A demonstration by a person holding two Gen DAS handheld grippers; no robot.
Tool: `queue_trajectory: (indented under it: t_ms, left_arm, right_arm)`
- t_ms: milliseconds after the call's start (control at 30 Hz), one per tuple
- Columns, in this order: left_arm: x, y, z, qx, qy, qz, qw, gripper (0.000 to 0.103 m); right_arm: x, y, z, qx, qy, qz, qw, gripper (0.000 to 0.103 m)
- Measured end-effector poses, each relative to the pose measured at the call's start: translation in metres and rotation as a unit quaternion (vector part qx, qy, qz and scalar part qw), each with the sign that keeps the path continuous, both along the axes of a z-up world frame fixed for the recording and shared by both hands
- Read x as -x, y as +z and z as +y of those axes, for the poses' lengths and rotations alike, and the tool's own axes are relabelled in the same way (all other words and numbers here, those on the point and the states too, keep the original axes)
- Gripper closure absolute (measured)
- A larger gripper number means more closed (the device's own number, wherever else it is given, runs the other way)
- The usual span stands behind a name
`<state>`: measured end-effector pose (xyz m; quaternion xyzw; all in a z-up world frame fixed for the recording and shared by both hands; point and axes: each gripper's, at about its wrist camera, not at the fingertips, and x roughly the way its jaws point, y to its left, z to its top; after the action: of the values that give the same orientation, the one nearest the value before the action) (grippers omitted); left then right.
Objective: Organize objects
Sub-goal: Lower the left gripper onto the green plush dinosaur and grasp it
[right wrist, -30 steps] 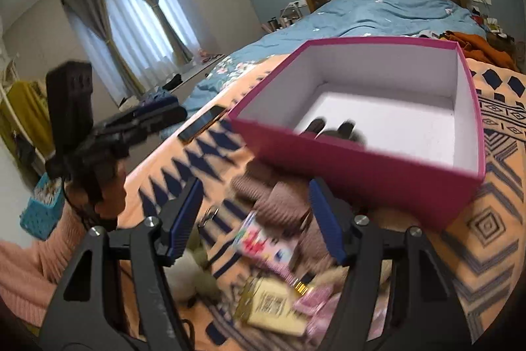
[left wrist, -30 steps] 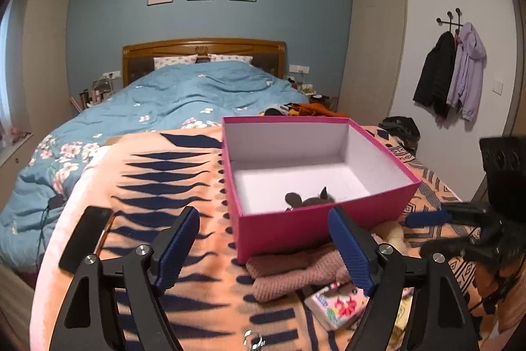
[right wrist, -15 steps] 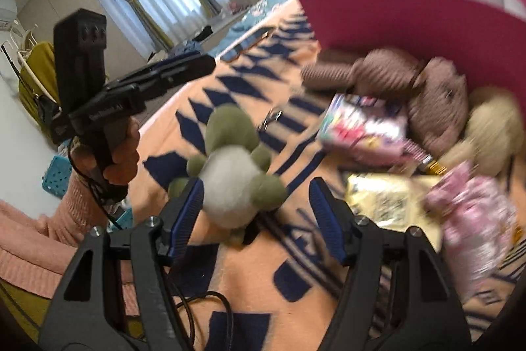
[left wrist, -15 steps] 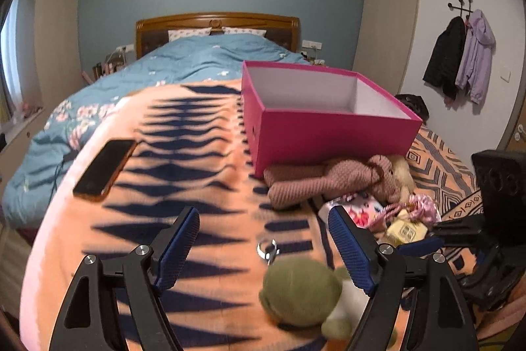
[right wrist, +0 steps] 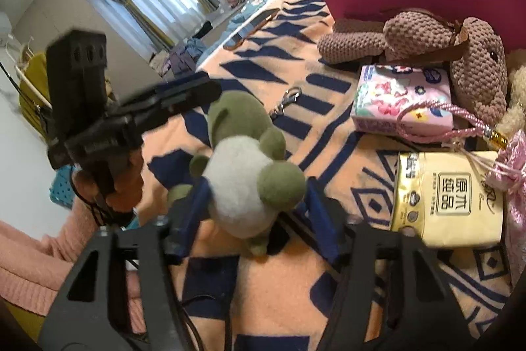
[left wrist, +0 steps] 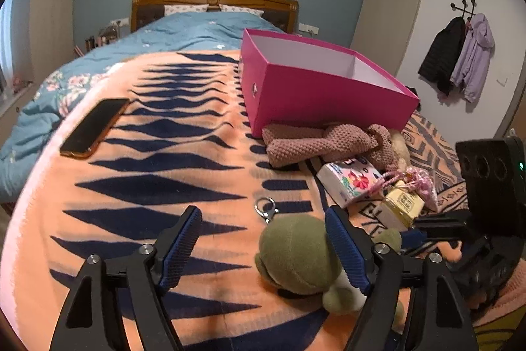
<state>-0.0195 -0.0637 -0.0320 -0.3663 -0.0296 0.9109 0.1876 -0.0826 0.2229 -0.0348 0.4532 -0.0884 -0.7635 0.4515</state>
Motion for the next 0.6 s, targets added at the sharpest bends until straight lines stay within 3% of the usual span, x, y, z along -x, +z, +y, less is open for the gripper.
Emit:
queue_trajectory:
  t_ms: [133, 300, 600]
  left_arm:
    - [0.000, -0.007, 0.000, -0.014, -0.018, -0.016, 0.9996, 0.036]
    - [0.001, -0.014, 0.006, -0.033, -0.046, -0.036, 0.9977, 0.046]
    - [0.002, -0.010, 0.014, -0.063, -0.063, -0.040, 0.9952, 0.048]
  right_arm:
    - [0.005, 0.001, 0.003, 0.009, -0.006, -0.003, 1.000, 0.056]
    - [0.005, 0.006, 0.006, 0.012, -0.005, 0.005, 1.000, 0.079]
    - [0.012, 0.023, 0.018, 0.009, -0.025, 0.034, 0.999, 0.080]
